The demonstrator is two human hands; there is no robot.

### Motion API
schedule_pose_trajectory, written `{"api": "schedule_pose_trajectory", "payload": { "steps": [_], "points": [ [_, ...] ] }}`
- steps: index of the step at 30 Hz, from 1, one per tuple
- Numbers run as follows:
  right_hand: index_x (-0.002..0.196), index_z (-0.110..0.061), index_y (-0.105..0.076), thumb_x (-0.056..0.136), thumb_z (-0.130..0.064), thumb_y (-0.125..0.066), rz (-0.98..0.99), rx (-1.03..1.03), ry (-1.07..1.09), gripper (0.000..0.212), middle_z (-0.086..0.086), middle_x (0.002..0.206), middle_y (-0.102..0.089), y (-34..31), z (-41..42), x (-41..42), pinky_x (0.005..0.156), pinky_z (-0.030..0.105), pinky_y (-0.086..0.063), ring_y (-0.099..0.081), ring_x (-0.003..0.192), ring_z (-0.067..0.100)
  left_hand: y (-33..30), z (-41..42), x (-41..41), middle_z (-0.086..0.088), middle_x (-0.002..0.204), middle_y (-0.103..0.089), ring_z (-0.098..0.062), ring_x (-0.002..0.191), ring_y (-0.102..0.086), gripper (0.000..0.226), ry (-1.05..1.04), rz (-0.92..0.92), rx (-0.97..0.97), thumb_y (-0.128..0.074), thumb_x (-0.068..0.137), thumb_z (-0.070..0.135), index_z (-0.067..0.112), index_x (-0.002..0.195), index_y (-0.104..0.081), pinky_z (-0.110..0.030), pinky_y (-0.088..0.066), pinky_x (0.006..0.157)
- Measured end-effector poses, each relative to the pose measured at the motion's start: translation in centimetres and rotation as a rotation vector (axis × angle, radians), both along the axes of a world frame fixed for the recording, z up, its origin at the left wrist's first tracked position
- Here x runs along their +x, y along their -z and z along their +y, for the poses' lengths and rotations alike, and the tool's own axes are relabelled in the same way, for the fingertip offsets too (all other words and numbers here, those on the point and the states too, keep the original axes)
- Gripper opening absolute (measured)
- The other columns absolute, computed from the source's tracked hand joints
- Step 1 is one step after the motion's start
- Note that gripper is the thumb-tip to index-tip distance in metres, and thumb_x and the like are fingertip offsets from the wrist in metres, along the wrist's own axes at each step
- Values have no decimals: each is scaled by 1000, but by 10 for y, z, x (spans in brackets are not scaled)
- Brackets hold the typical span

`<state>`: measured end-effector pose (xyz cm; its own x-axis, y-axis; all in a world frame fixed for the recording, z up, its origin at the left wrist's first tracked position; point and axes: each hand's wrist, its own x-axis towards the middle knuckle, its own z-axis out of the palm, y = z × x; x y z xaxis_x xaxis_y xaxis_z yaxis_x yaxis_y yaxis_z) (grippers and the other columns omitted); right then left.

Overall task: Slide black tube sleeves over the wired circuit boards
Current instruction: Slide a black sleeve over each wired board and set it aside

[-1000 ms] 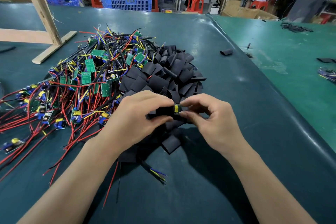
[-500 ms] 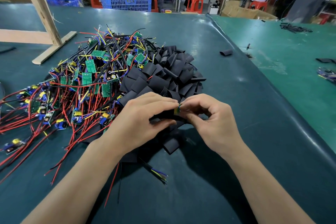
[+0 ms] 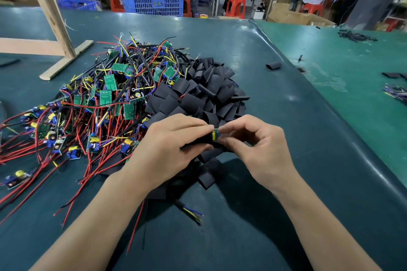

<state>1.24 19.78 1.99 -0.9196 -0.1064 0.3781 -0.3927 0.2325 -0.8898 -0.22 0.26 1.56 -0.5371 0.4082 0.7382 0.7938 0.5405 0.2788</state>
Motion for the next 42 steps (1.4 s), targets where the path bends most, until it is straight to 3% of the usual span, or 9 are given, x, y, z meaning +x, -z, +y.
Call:
{"api": "schedule_pose_trajectory", "payload": {
  "steps": [3,8,12,15,18,21,23,29,42],
  "points": [
    [83,-24,-72,77,1,-80,-45,-29,-13,27,-1,78,-73,0,-4,0,70,33,-57,-69,71,19,0,2,1,-7,102,-71,-23,86,-67,30,36,-23,3,-81,78,11,1,105,-74,-35,-54,79],
    [83,-17,-75,76,3,-78,-127,-215,-86,22,6,82,-76,-1,-3,-2,75,29,-59,-74,76,22,-3,-2,2,-2,97,-74,-20,81,-70,38,-5,-58,10,-84,75,15,6,110,-73,-38,-56,70],
    [88,-20,-75,73,-23,-79,-157,-98,-75,16,2,85,-76,-3,2,-2,81,37,-59,-73,81,19,-8,-6,6,1,99,-74,-11,92,-70,37,-25,-146,145,-85,74,22,7,106,-73,-35,-56,79],
    [83,-26,-75,72,-34,-76,-122,35,-34,14,-3,77,-74,-5,5,-3,71,35,-54,-66,70,11,-8,-9,5,0,99,-74,-11,93,-70,34,-27,-146,145,-87,72,21,6,100,-74,-34,-56,81],
    [80,-24,-75,79,-22,-78,-79,34,-39,4,-2,74,-72,-4,3,-2,66,34,-53,-62,65,13,-6,-8,4,-3,100,-74,-15,92,-71,33,-11,-126,118,-87,72,17,4,99,-75,-37,-57,79],
    [80,-23,-74,81,-12,-78,-57,79,-53,11,-10,69,-70,-2,0,-1,59,16,-45,-56,59,0,-3,-6,4,-6,101,-73,-18,92,-71,32,19,-119,92,-86,72,14,2,99,-75,-38,-57,79],
    [81,-22,-74,81,-10,-78,-60,107,-61,13,-12,69,-69,-3,-2,0,59,11,-42,-55,58,-1,-2,-5,3,-5,99,-73,-19,89,-71,29,26,-111,63,-85,73,15,3,98,-76,-38,-57,76],
    [96,-27,-70,84,-1,-73,-73,79,-113,30,-11,87,-74,-6,2,0,75,14,-50,-69,82,7,-5,-10,0,-1,98,-75,-16,89,-71,39,-56,-151,106,-85,68,28,6,98,-75,-39,-57,76],
    [90,-32,-70,82,-6,-77,-44,121,-93,28,-11,84,-74,-4,2,-1,72,18,-53,-69,77,8,-3,-10,0,-4,94,-73,-20,85,-71,34,-2,-102,52,-86,71,23,3,95,-75,-39,-57,73]
  ]
}}
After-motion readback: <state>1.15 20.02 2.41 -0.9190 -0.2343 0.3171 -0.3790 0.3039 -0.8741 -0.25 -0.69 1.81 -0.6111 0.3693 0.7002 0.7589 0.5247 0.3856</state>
